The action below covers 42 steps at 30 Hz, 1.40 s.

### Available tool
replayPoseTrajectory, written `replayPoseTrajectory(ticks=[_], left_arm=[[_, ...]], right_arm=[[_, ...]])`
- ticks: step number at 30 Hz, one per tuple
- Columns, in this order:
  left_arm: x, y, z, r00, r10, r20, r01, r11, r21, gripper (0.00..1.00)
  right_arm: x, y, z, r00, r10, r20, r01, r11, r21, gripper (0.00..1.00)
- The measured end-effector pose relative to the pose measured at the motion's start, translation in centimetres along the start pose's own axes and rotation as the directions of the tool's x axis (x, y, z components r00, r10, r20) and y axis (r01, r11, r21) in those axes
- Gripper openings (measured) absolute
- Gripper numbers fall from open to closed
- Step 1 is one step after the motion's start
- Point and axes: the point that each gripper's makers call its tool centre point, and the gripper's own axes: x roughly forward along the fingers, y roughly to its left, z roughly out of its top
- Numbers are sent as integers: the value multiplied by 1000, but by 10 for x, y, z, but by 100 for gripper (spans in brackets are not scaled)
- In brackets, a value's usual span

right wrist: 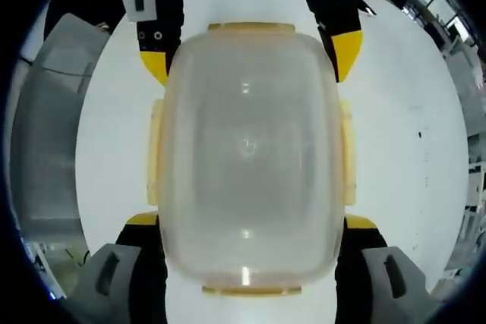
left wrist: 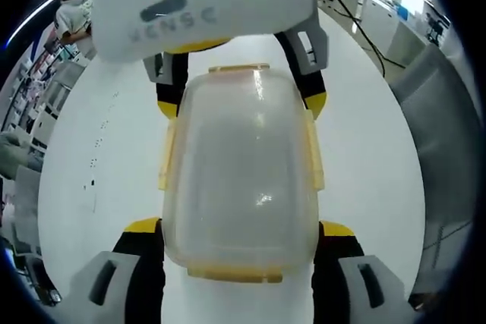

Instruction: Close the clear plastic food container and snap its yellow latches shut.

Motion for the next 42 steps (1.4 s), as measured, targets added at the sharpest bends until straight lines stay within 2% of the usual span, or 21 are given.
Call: replayPoseTrajectory(ticks=[8, 14, 18, 21, 25, 26, 28, 29, 32, 37, 42], left_arm=[[1, 5, -1, 1000, -7, 0, 7, 1000, 1, 78], [3, 3, -3, 999, 6, -42, -5, 1000, 19, 79], [8, 4, -10, 994, 40, -106, -31, 996, 84, 82], [15, 8, -14, 993, 47, -104, -38, 996, 82, 86], [13, 10, -13, 997, 38, -75, -31, 996, 83, 86], [13, 10, -13, 997, 31, -68, -26, 997, 74, 87], [12, 5, -13, 999, 3, -50, 1, 998, 67, 91], [10, 3, -16, 999, -2, -53, 6, 998, 66, 93], [6, 4, -26, 997, 14, -80, -7, 996, 85, 91], [-2, -2, -26, 999, 12, -45, -11, 999, 40, 92], [-7, -8, -31, 999, 24, -45, -23, 999, 32, 94]], right_arm=[[-1, -2, 2, 999, 1, 32, -1, 1000, 4, 90], [-1, -3, 2, 999, 0, 32, 0, 1000, 6, 90], [-1, -6, 2, 1000, 1, 27, -1, 1000, 6, 91], [-1, -7, 3, 999, -3, 38, 2, 1000, 16, 91], [0, -9, 1, 999, -4, 44, 2, 999, 36, 92], [1, -9, -3, 999, 2, 34, -5, 996, 86, 92], [4, -11, -7, 1000, -3, 25, 1, 994, 109, 94], [6, -12, -10, 1000, -3, 29, 1, 995, 96, 95], [5, -15, -19, 1000, -30, 2, 29, 996, 90, 95], [-6, -17, -19, 999, -44, 22, 42, 994, 97, 91], [-19, -14, -13, 997, -53, 57, 45, 991, 127, 99]])
